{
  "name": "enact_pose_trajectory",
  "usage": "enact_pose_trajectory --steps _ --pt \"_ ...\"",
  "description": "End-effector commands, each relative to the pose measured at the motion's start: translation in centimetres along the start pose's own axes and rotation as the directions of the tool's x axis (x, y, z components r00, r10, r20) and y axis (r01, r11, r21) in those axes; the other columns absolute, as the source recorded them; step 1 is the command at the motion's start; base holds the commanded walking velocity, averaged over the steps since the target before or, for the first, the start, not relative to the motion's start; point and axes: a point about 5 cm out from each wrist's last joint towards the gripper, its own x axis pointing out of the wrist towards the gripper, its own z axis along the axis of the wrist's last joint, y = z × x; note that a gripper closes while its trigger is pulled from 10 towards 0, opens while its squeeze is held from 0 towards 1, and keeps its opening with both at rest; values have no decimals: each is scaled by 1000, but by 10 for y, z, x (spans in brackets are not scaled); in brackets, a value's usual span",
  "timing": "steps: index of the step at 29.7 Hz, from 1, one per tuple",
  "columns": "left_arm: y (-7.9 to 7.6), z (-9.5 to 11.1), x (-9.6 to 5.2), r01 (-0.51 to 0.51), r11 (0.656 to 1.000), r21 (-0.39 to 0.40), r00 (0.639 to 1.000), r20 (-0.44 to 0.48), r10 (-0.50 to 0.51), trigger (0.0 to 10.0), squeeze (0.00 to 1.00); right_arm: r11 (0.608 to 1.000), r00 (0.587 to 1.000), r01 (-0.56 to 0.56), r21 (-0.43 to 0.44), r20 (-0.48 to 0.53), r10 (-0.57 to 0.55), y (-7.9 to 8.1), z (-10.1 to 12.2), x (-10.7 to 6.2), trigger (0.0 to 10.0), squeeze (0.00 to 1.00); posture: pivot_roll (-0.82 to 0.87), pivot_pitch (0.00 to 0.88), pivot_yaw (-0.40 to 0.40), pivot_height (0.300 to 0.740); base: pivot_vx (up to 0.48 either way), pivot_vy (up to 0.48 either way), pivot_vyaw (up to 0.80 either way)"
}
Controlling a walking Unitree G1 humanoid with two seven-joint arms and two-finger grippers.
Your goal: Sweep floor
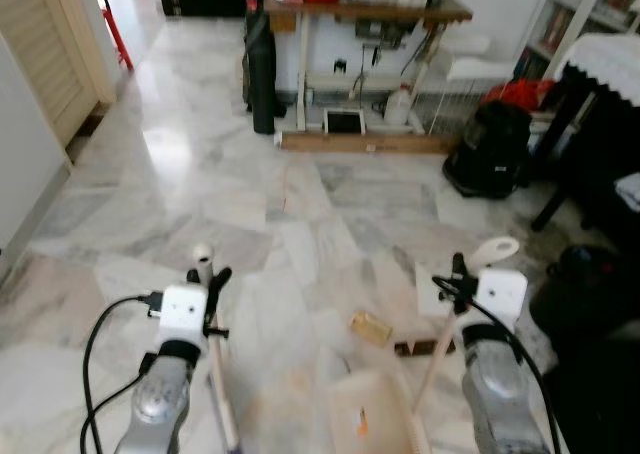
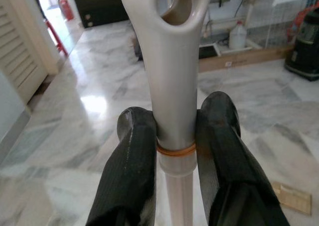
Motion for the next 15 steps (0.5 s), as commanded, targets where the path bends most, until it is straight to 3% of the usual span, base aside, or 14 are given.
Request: enact_pose_trajectory --steps 1,15 --pt "-4 11 5 6 1000 7 998 55 -6 10000 0 999 999 25 21 40 -25 -7 9 3 10000 0 53 30 -40 740 356 0 0" --pt "-4 11 5 1 1000 5 998 56 -1 10000 0 1000 999 25 18 42 -26 -7 10 4 10000 0 53 36 -41 740 355 0 0"
